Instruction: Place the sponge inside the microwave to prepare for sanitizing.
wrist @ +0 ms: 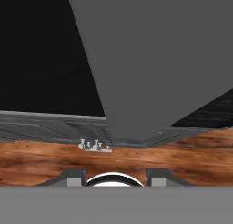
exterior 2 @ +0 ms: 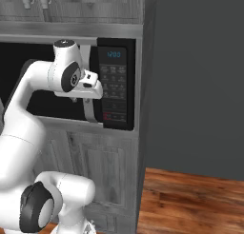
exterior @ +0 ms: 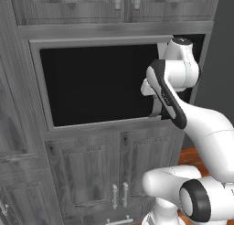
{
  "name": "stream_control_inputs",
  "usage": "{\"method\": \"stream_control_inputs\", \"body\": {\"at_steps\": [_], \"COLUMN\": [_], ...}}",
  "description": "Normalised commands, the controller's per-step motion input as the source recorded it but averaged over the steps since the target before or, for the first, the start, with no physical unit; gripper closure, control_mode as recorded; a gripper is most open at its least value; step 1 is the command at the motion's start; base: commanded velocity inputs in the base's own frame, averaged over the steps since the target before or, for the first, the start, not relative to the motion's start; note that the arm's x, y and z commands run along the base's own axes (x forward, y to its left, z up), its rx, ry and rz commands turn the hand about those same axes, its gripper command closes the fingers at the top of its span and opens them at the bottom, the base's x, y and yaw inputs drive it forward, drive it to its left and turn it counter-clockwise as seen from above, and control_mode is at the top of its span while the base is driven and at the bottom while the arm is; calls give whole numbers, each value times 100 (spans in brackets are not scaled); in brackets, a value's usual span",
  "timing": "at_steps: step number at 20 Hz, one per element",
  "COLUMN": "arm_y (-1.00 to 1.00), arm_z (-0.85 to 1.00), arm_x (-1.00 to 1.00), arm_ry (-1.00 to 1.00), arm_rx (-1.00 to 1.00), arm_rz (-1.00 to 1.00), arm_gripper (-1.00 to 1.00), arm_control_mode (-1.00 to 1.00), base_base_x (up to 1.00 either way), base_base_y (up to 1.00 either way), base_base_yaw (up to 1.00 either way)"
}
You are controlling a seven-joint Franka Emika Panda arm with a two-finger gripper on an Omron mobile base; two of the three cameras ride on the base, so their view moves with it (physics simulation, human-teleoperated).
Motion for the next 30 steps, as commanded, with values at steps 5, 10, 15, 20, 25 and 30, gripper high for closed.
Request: {"method": "stream_control_inputs", "body": {"at_steps": [5, 10, 15, 20, 25, 30], "arm_y": [0, 0, -8, -2, -12, -22], "arm_z": [1, 1, 0, 0, 0, -2], "arm_x": [0, 0, 7, 47, 61, 24], "arm_ry": [-1, -1, -2, -5, 0, -1], "arm_rx": [0, 0, -2, -4, 0, 0], "arm_rz": [-2, -5, -13, -11, 1, 0], "arm_gripper": [-100, -100, -100, -100, -100, -100], "arm_control_mode": [-100, -100, -100, -100, -100, -100], "base_base_x": [0, 0, 0, 0, 0, 0], "base_base_y": [0, 0, 0, 0, 0, 0], "base_base_yaw": [0, 0, 0, 0, 0, 0]}}
